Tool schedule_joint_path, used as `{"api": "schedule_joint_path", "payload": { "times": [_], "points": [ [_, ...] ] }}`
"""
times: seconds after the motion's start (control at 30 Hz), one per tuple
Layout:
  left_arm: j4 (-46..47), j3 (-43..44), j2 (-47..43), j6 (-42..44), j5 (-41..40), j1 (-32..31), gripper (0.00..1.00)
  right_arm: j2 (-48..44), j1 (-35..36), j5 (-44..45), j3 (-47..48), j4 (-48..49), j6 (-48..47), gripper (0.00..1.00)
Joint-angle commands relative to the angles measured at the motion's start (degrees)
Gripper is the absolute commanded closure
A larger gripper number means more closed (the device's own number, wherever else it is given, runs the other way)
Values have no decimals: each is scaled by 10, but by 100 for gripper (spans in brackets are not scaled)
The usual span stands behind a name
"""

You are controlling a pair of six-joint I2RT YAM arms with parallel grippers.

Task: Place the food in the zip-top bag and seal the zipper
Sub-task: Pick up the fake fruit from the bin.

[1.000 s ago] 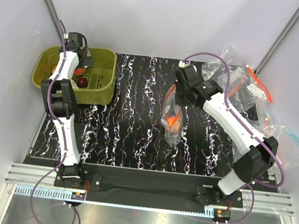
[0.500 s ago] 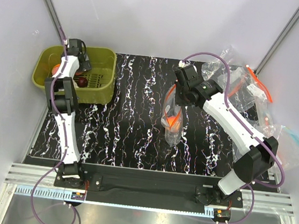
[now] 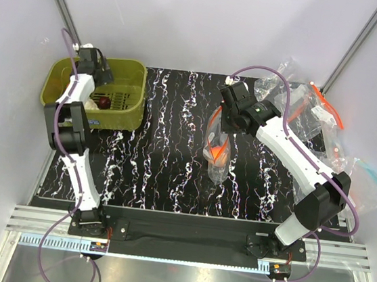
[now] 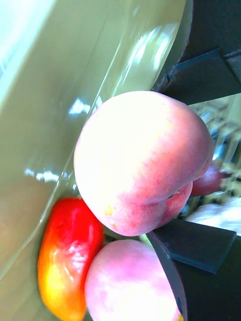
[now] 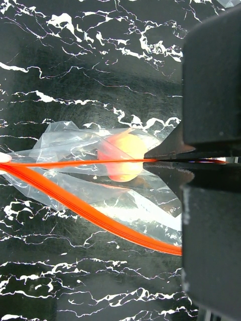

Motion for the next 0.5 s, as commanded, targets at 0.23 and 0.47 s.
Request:
{"api": "schedule_joint_path", "payload": {
  "times": [0.23,0.47],
  "points": [
    [41,-139,-279,-96,147,-45,49,-8,-1,-8,40,-10,-5,100],
    [9,-192,-398,-145,174,-173,49,-13,-1,5,68,-38,-12,100]
  ]
}}
